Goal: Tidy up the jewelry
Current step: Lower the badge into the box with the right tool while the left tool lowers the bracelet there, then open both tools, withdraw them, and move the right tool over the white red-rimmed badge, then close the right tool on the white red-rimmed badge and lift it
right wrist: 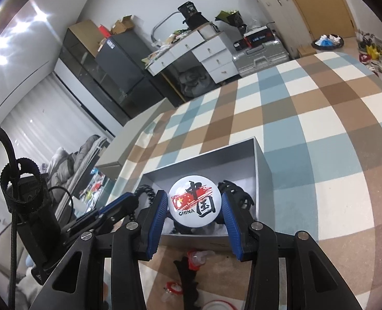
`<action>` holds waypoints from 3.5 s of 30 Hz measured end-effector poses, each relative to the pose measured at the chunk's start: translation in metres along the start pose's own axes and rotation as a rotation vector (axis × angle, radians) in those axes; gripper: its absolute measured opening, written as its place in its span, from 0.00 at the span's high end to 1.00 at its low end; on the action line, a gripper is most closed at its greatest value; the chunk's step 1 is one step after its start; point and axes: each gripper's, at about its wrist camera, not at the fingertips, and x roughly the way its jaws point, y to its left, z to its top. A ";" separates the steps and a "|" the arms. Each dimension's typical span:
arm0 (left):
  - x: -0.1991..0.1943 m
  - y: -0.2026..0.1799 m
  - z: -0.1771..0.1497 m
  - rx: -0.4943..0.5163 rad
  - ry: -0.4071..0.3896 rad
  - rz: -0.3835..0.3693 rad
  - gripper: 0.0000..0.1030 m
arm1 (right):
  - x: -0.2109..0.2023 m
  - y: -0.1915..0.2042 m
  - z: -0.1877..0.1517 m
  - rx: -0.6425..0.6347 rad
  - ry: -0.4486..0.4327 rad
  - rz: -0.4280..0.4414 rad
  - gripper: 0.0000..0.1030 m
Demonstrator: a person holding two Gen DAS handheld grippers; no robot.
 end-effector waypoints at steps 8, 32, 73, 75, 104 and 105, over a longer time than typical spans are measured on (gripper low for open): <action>0.007 0.000 -0.005 0.006 0.043 0.025 0.95 | 0.000 0.005 0.000 -0.033 0.010 -0.034 0.59; -0.001 0.000 -0.006 0.047 0.051 0.049 0.95 | -0.002 0.004 0.001 0.028 0.052 0.064 0.57; -0.041 -0.020 -0.042 0.188 0.067 0.005 0.04 | -0.021 0.020 -0.085 -0.392 0.305 -0.394 0.01; -0.037 -0.018 -0.043 0.181 0.080 0.003 0.04 | -0.018 0.020 -0.088 -0.409 0.318 -0.394 0.01; -0.026 -0.013 -0.050 0.132 0.141 0.006 0.04 | -0.002 0.022 -0.090 -0.463 0.277 -0.514 0.07; -0.026 -0.013 -0.051 0.130 0.141 0.003 0.04 | -0.003 0.021 -0.089 -0.460 0.276 -0.509 0.10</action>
